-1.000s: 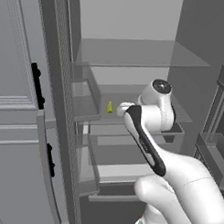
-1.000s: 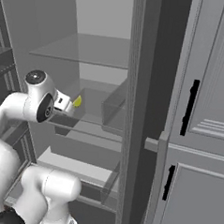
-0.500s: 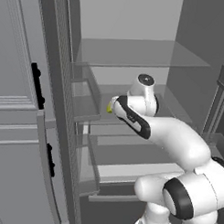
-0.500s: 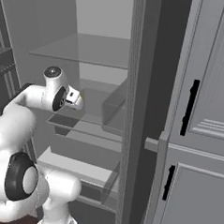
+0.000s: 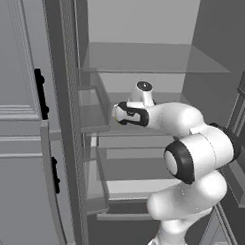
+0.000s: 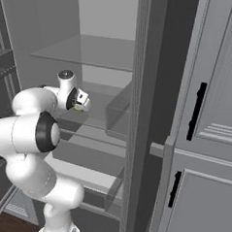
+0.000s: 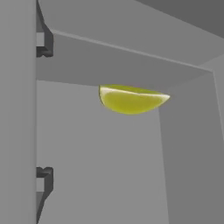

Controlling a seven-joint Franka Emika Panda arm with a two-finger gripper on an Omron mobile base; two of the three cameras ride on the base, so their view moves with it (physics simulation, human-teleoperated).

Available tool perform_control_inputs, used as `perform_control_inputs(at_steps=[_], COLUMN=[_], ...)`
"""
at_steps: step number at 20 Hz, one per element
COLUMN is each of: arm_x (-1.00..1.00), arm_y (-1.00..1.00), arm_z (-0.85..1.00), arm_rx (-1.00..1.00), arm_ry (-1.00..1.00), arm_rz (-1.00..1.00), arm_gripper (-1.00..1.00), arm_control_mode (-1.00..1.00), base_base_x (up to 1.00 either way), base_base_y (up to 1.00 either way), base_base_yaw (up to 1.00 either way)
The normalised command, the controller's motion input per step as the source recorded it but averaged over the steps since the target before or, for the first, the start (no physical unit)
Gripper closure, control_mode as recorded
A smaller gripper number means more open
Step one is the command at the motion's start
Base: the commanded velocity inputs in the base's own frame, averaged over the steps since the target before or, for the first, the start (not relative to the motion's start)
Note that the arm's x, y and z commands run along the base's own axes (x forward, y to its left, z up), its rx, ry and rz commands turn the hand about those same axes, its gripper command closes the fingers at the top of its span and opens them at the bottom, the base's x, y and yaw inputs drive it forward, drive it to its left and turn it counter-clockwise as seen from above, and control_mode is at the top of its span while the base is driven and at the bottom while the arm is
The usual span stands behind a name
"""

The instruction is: Place one lemon wedge and one chicken drumstick in each tupperware on the nearby counter, to pack two identical lunches.

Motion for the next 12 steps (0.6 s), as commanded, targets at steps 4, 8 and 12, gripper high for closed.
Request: perform_control_inputs(at_steps=[4, 8, 12], arm_x=[0.56, 0.44, 0.60], arm_y=[0.12, 0.08, 0.00], arm_z=[-0.45, -0.40, -0.23], arm_rx=[0.00, 0.00, 0.00], arm_ry=[0.07, 0.03, 0.02], arm_rz=[-0.02, -0.04, -0.04], arm_gripper=[-1.00, -1.00, -1.00], arm_control_mode=[-1.00, -1.00, -1.00], base_base_x=[0.00, 0.00, 0.00], base_base_y=[0.00, 0.00, 0.00], base_base_yaw=[0.00, 0.00, 0.00])
